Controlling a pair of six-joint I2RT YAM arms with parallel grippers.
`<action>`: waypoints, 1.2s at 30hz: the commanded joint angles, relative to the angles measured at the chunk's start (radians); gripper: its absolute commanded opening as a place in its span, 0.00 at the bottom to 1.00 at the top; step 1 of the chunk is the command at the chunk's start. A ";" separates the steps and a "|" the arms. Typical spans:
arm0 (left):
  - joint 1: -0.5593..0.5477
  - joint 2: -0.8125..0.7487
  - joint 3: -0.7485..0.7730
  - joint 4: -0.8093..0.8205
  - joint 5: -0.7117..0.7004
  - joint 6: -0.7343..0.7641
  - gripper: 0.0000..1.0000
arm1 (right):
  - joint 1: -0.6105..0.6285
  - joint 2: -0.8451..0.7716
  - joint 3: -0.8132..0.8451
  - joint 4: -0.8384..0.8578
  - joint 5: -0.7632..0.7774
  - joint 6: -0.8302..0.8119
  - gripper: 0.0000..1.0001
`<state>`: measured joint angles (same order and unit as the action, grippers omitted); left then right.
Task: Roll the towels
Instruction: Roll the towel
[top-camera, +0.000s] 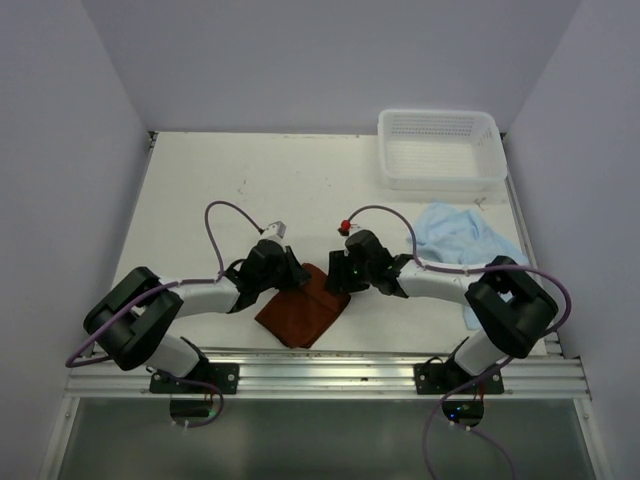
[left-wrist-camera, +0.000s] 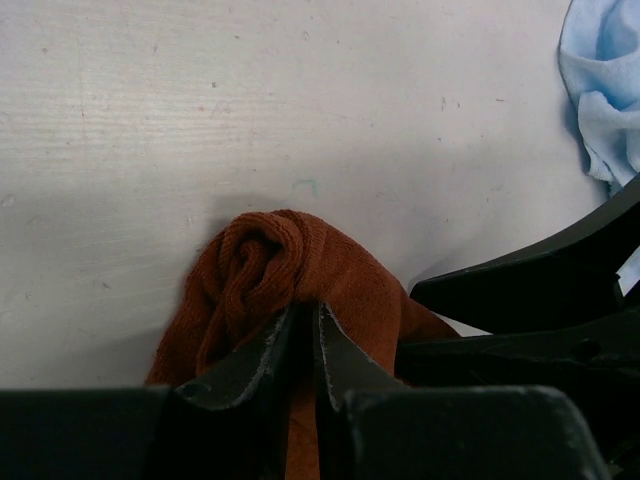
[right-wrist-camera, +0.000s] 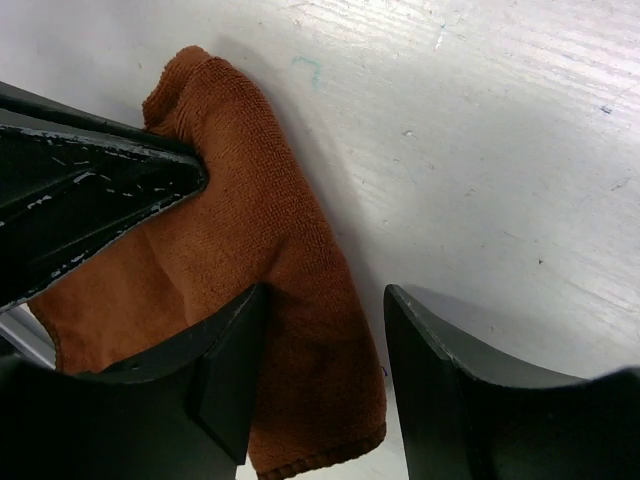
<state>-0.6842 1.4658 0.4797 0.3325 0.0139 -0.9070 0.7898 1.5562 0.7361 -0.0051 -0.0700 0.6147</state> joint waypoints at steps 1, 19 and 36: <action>-0.003 0.005 -0.030 -0.064 -0.048 0.007 0.16 | 0.000 0.027 -0.014 0.065 -0.089 0.010 0.54; -0.002 -0.024 0.031 -0.159 -0.130 0.066 0.17 | 0.000 -0.004 -0.113 0.171 -0.157 0.022 0.01; 0.040 -0.015 0.338 -0.282 -0.147 0.163 0.23 | 0.104 -0.146 -0.070 0.033 0.410 -0.173 0.00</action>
<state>-0.6487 1.4471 0.7712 0.0784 -0.1123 -0.7792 0.8467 1.4368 0.6228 0.0845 0.1234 0.5133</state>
